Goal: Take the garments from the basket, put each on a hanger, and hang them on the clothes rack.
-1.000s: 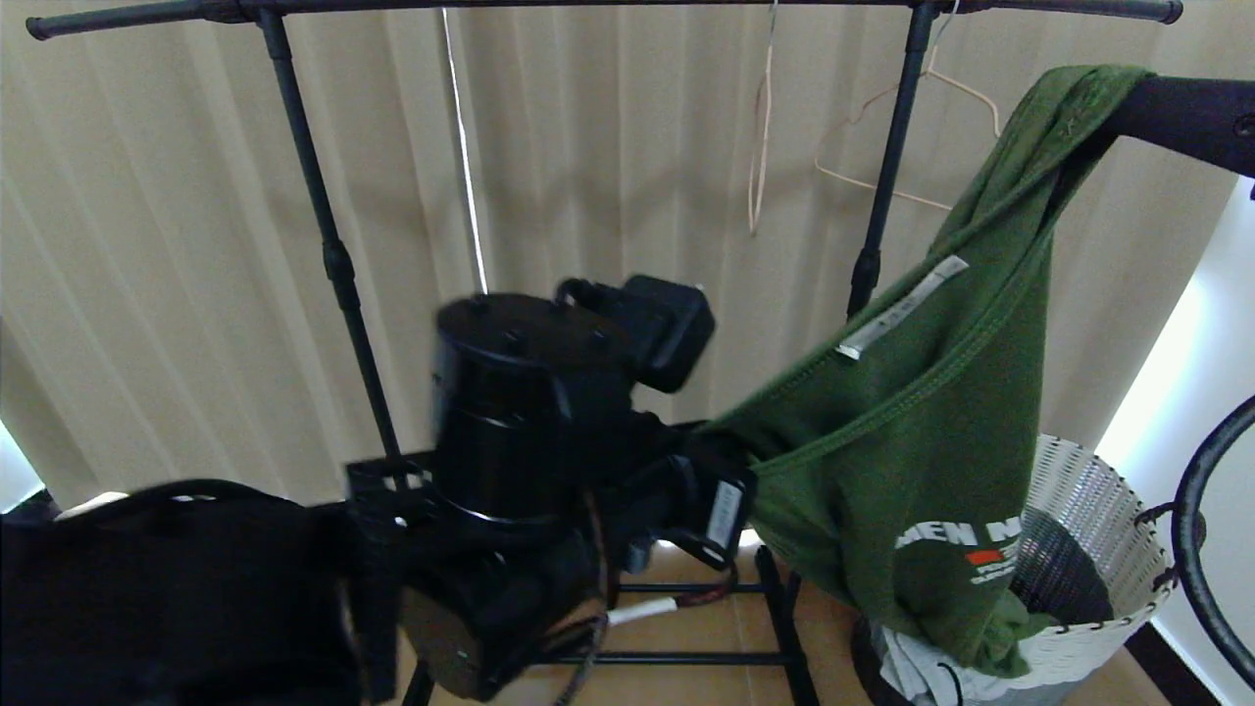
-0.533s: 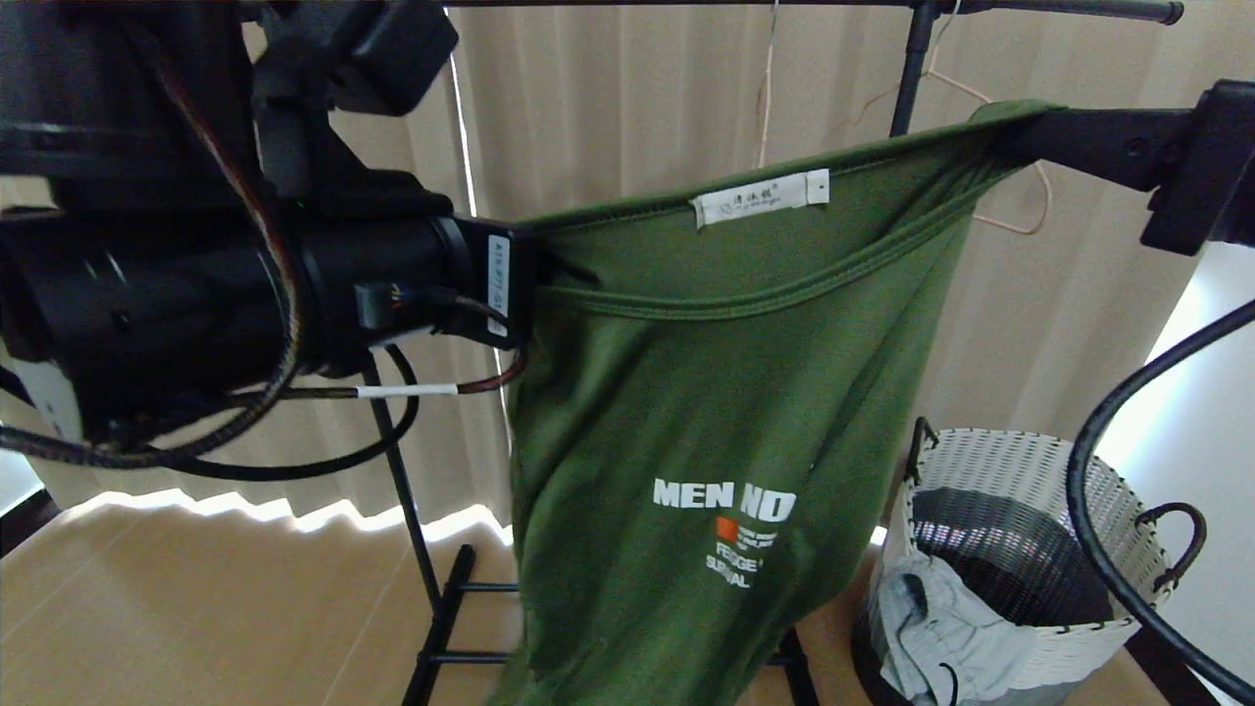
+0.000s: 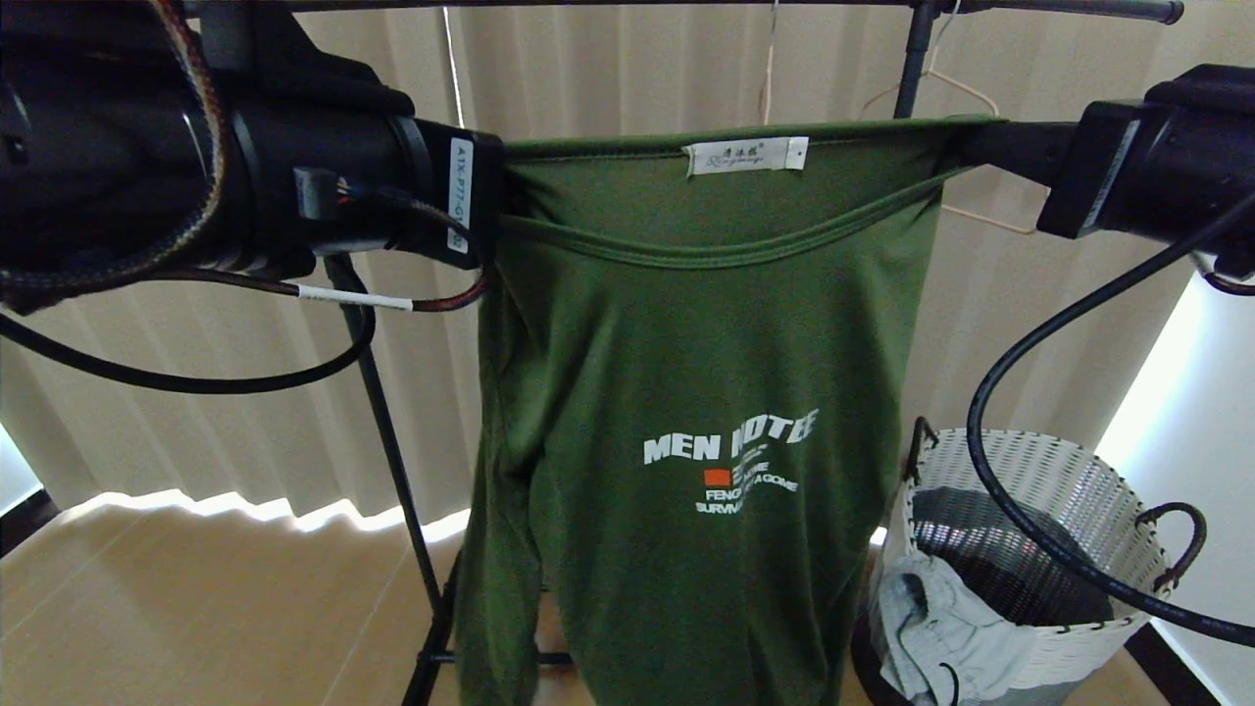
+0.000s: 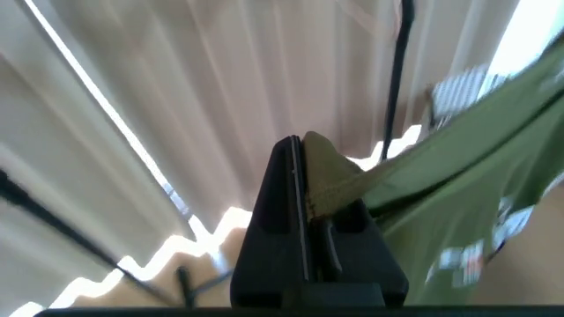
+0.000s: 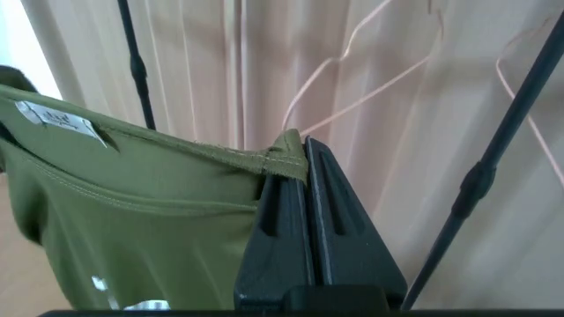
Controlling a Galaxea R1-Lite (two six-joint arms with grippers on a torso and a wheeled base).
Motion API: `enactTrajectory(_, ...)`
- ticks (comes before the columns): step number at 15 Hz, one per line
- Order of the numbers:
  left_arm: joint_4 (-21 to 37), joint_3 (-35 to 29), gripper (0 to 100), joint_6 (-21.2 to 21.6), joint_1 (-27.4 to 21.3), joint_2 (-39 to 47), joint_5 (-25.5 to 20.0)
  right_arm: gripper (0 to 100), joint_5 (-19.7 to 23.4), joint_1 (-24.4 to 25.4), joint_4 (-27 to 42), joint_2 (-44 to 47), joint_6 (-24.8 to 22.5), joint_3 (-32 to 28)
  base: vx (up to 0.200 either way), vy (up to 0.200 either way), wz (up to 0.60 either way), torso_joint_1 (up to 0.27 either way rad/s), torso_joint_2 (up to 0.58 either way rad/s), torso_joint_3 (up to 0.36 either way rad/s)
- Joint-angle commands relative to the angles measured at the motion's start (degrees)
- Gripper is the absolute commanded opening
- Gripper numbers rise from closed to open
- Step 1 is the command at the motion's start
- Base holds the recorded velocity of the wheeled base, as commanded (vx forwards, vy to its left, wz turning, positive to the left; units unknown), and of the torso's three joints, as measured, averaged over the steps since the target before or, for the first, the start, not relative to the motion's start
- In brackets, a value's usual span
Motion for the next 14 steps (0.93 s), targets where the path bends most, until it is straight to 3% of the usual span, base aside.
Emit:
enactTrajectory(1, 1.2, -1.0, 0, 0.3, 0.1, 0.1, -0.1, 0, -0.1, 0.0, 0.1, 0.3, 0.0, 0.3, 0.000, 0.000, 0.00, 0.000, 0.00, 0.000)
enactTrajectory(4, 1.1, -0.7, 0, 0.0, -0.1, 0.2, -2.5, 0, -0.2, -1.0, 0.4, 0.1, -0.1, 0.6, 0.000, 0.000, 0.00, 0.000, 0.00, 0.000)
enactTrajectory(8, -0.2, -1.0, 0, 0.0, 0.1, 1.8, -2.4, 0, -0.2, -3.7, 2.5, -1.6, -0.2, 0.6, 0.000, 0.000, 0.00, 0.000, 0.00, 0.000)
enactTrajectory(10, -3.9, -1.7, 0, -0.1, 0.2, 4.9, -2.0, 0, 0.0, -3.7, 8.4, -5.6, -0.2, 0.6, 0.000, 0.000, 0.00, 0.000, 0.00, 0.000)
enactTrajectory(14, -4.9, -5.0, 0, -1.5, 0.3, 9.0, -2.0, 0, 0.6, -2.6, 14.9, -11.9, -0.1, 3.1, 0.000, 0.000, 0.00, 0.000, 0.00, 0.000)
